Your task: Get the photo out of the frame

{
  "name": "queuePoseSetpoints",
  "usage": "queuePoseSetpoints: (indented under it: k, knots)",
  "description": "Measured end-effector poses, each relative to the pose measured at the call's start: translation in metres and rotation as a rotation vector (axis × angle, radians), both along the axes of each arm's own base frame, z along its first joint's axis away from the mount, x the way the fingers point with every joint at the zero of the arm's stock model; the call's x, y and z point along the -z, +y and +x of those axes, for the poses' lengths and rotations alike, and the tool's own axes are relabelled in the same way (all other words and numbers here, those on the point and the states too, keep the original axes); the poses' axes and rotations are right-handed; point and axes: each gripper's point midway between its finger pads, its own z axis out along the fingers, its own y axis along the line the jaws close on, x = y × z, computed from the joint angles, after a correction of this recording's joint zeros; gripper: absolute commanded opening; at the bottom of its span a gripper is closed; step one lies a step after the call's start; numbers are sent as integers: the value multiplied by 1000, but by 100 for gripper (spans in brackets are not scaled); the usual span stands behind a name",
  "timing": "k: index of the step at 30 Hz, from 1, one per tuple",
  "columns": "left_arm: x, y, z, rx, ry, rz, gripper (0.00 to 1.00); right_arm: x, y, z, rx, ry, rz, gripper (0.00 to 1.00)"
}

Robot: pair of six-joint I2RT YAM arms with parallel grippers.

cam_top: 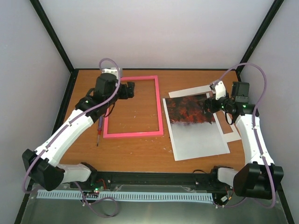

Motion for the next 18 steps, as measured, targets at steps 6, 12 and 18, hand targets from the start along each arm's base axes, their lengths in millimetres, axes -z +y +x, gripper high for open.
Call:
queuePoseSetpoints:
  k: [6,12,18]
  knots:
    - [47,64,8,-113,34,86,94,-25,1,14,124,-160,40,100]
    - [82,78,-12,-112,19,118,93,6,-10,4,246,-144,80,100]
    - [68,97,-3,-230,-45,136,93,-10,-9,8,247,-207,108,100]
